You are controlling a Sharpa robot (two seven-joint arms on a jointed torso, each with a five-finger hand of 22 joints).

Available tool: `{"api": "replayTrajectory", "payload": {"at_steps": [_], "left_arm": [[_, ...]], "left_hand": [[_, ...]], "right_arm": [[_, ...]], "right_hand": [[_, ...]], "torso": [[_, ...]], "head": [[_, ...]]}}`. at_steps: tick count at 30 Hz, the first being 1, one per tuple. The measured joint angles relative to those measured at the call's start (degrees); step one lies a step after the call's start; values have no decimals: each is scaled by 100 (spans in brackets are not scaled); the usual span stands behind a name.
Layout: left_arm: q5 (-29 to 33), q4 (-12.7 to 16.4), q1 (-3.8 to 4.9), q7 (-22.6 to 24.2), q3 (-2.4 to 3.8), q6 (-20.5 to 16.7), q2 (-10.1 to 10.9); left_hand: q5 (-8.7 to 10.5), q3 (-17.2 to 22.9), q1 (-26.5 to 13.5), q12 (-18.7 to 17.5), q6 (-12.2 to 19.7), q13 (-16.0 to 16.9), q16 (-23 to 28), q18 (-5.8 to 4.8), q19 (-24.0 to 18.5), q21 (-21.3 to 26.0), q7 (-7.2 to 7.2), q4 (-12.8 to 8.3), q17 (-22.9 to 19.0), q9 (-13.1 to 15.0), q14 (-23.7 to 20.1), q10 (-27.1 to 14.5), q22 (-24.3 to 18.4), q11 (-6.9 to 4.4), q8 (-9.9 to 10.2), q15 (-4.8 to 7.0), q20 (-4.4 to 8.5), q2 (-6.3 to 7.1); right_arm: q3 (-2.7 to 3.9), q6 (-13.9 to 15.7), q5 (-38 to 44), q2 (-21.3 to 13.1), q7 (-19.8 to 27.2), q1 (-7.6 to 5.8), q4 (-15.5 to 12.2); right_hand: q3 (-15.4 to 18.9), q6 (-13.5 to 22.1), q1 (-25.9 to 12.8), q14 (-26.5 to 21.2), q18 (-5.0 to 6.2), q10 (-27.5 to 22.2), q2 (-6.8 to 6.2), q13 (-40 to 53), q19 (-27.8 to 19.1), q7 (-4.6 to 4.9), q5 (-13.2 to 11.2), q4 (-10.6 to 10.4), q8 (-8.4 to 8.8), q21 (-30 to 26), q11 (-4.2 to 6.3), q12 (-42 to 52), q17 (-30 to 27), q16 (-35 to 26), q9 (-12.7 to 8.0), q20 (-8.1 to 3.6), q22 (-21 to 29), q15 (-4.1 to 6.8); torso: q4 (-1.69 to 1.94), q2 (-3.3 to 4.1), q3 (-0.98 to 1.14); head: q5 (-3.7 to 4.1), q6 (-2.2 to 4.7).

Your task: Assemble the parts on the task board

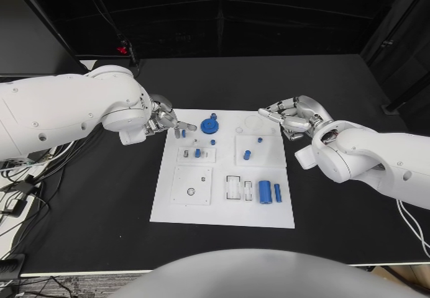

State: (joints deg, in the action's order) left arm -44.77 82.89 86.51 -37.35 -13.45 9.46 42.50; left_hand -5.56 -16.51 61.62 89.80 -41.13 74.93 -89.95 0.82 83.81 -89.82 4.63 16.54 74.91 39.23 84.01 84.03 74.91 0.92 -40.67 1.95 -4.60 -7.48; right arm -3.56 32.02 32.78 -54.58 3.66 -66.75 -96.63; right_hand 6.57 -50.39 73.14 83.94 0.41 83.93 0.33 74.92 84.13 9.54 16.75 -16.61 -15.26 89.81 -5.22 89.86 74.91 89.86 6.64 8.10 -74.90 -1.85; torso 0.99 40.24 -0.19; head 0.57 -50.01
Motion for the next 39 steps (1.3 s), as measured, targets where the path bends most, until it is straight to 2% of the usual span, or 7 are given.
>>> {"api": "replayTrajectory", "payload": {"at_steps": [5,14,20,28,32,39], "left_arm": [[-82,-177,0,15,-2,-8,-25],[-211,-637,-49,83,-2,-26,-218],[-253,-880,-128,187,-2,-19,-428],[-274,-1228,-204,326,-2,74,-724],[-279,-1333,-245,348,-2,140,-785],[-290,-1405,-288,327,-2,205,-811]], "left_hand": [[-291,0,181,0,29,-1,0,0,0,0,12,0,0,35,0,0,0,0,-51,0,0,20],[-295,0,204,0,29,-1,0,0,0,0,12,0,0,35,0,0,0,0,-51,0,0,-2],[-317,0,204,0,70,-1,0,0,0,0,11,0,0,28,0,0,0,0,-51,0,0,-2],[-317,0,204,0,70,-2,0,0,0,0,12,0,0,16,0,0,0,-1,-51,0,0,-2],[-317,0,226,0,69,-2,0,0,0,0,12,0,0,10,0,-1,0,-1,-51,0,0,-25],[-317,0,264,0,69,-2,0,0,0,0,11,0,0,-8,0,-1,0,-1,-51,0,0,-63]], "right_arm": [[0,-1,0,0,0,0,-1],[-1,-3,-2,3,0,1,0],[-1,-6,-2,19,0,2,2],[-1,-6,-2,37,2,4,5],[-1,-7,-2,41,4,4,1],[-1,-7,-2,35,8,4,-3]], "right_hand": [[0,21,0,0,0,0,0,0,0,21,0,0,0,0,0,0,0,0,0,0,0,0],[0,21,0,0,0,0,0,0,0,21,0,0,0,0,0,0,0,0,-1,0,0,0],[15,21,23,0,0,0,23,0,0,21,0,16,0,0,0,0,0,0,-1,0,0,0],[15,20,23,0,0,0,23,0,0,20,0,16,0,0,0,0,0,0,-1,0,0,0],[15,20,23,0,0,0,22,0,0,21,0,16,0,0,0,0,0,0,-1,0,0,0],[15,39,23,0,0,0,23,0,0,2,0,16,0,0,0,0,0,0,-1,0,0,0]], "torso": [[0,2,-4],[2,1,-4],[3,1,-6],[2,2,-5],[-3,2,-4],[-2,2,-4]], "head": [[-25,0],[-63,0],[-86,0],[-195,0],[-253,0],[-275,0]]}}
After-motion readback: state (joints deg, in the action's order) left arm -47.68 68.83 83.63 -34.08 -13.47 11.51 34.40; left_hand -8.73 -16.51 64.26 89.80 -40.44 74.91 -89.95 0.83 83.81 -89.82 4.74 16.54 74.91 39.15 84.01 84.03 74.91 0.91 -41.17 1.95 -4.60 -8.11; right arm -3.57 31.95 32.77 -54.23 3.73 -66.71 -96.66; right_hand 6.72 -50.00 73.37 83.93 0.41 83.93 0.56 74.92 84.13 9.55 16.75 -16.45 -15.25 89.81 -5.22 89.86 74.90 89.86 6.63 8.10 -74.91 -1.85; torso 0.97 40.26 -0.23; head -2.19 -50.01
